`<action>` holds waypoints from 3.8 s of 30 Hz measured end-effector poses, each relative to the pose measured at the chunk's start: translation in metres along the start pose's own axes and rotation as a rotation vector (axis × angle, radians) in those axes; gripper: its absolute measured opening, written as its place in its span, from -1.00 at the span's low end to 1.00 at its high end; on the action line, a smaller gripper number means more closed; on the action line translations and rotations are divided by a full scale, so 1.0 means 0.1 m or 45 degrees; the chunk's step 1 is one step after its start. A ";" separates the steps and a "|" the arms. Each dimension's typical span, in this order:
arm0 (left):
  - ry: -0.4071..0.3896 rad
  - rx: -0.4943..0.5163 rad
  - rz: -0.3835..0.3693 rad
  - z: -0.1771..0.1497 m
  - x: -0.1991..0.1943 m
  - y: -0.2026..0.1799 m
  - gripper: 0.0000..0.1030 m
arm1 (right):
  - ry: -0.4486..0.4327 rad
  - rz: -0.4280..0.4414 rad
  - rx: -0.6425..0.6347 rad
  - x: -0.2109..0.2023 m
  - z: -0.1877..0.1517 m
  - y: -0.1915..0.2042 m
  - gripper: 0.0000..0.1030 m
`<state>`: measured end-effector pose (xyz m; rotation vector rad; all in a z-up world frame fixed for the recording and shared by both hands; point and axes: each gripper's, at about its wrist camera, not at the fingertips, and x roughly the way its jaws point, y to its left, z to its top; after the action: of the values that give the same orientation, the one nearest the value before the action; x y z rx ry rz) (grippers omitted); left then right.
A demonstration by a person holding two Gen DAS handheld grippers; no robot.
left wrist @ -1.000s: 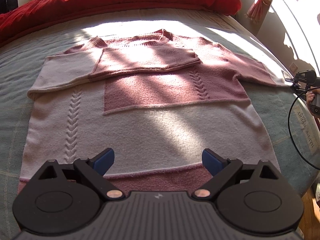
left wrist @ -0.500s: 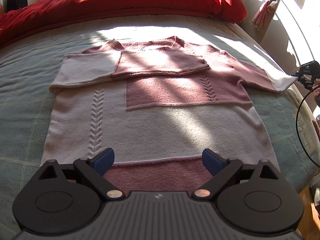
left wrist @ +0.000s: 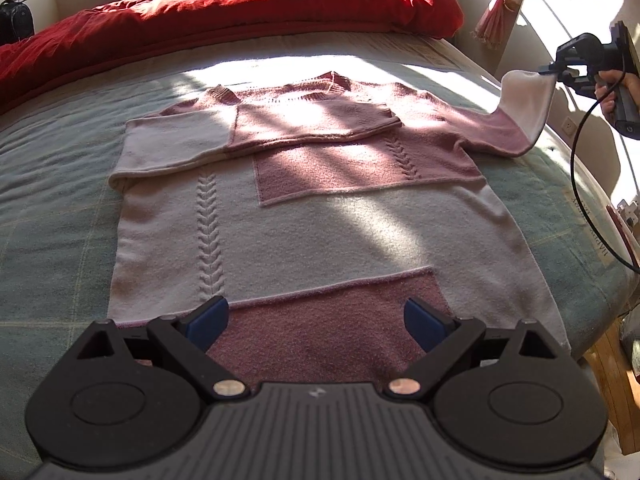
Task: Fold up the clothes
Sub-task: 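Lift the white cuff with the right gripper and carry the sleeve toward the body, then lower the white cuff onto the sweater body and open the right gripper, then raise the open right gripper away from the folded sleeve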
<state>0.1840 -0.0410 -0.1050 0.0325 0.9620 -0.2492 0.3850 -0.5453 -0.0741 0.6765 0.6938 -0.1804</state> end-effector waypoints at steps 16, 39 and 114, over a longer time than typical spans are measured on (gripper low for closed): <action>-0.077 -0.095 -0.020 -0.17 -0.28 0.43 0.83 | 0.047 0.078 -0.244 -0.15 -0.28 1.28 -0.83; -0.125 -0.178 -0.034 -0.34 -0.45 0.86 0.83 | 0.128 0.172 -0.489 -0.03 -0.86 2.68 -0.83; -0.105 -0.269 0.006 -0.61 -0.47 1.32 0.83 | 0.429 -0.009 -1.229 0.99 -3.27 3.58 0.11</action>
<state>0.1386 0.1048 -0.1130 -0.1676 0.9019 -0.1424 0.4191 -0.0557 -0.1386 -0.2323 0.9922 0.2675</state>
